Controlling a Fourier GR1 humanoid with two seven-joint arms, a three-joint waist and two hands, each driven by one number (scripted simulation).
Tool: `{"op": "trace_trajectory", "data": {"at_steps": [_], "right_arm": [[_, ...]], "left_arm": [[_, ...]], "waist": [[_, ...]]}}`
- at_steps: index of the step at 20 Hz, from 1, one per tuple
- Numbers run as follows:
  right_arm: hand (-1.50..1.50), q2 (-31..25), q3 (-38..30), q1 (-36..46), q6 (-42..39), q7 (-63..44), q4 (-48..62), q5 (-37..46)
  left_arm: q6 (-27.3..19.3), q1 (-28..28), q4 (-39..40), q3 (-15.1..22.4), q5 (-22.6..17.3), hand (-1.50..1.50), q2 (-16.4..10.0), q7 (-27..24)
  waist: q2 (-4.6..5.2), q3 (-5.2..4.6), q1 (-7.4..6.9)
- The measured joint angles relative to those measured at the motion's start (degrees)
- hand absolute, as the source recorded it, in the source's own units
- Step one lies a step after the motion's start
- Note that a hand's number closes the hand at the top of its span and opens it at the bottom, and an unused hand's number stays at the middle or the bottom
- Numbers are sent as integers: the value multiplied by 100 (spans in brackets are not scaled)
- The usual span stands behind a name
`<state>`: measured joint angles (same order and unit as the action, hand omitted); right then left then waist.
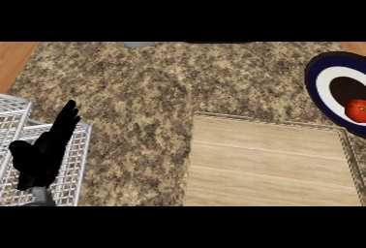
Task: Pick the tomato from the tray and place it in the plate
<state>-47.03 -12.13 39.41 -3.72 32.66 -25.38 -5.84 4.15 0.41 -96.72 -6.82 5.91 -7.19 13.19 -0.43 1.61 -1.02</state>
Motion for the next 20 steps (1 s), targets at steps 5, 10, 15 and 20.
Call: {"op": "trace_trajectory", "data": {"at_steps": [5,10,15,20], "right_arm": [[-150,-166,-493,242,-782,-447,305,-602],[-150,-323,-821,238,-1863,-925,697,-1071],[-150,-454,-985,7,-2426,-691,954,-1201],[-150,-592,-1066,-167,-2640,-401,1138,-1196]], "left_arm": [[10,-101,79,-104,23,0,49,87],[109,-121,77,-154,-4,0,72,106],[118,-186,135,-182,65,0,109,104],[136,-270,179,-190,122,0,136,92]], "waist": [[-20,-9,53],[-20,-9,50],[-7,2,2],[7,-7,-33]]}}
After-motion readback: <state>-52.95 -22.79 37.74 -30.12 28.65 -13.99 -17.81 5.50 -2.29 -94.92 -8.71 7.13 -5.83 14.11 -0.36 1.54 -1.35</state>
